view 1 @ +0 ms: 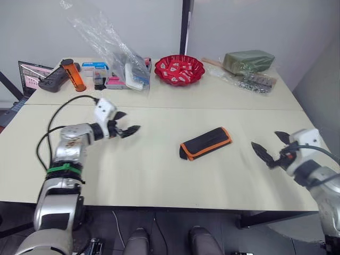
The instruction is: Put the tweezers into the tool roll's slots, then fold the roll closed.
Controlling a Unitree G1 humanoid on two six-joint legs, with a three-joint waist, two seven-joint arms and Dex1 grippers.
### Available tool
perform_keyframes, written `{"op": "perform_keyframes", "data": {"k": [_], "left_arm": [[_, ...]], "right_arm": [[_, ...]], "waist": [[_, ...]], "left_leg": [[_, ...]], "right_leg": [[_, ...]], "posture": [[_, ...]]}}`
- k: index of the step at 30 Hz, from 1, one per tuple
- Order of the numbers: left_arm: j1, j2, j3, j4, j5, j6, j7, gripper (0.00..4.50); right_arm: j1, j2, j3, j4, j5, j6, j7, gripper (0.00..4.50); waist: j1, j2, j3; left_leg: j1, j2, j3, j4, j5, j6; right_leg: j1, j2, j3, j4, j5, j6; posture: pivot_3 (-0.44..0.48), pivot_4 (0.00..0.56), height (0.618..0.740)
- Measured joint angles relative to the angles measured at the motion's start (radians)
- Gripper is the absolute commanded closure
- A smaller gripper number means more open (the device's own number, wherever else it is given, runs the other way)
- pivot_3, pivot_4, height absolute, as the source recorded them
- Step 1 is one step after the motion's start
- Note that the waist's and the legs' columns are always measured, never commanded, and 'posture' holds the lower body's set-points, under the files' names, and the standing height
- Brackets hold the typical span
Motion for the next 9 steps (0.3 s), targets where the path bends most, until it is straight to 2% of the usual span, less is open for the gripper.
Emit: {"op": "perform_keyframes", "data": {"k": [4, 9], "left_arm": [[0.108, 0.074, 0.037, -0.019, -0.002, -0.019, 0.003, 0.00], [0.211, 0.099, 0.041, -0.077, -0.007, -0.010, -0.014, 0.00]], "right_arm": [[0.087, 0.001, -0.065, -0.002, 0.011, -0.005, 0.018, 0.02], [0.156, 0.009, -0.098, 0.000, 0.039, -0.019, 0.061, 0.02]], "waist": [[0.001, 0.000, 0.000], [0.005, 0.000, 0.000]], "left_leg": [[0.000, 0.000, 0.000, 0.000, 0.000, 0.000], [0.000, 0.000, 0.000, 0.000, 0.000, 0.000]], "right_leg": [[0.000, 0.000, 0.000, 0.000, 0.000, 0.000], [0.000, 0.000, 0.000, 0.000, 0.000, 0.000]], "posture": [[0.000, 0.150, 0.735], [0.000, 0.150, 0.735]]}}
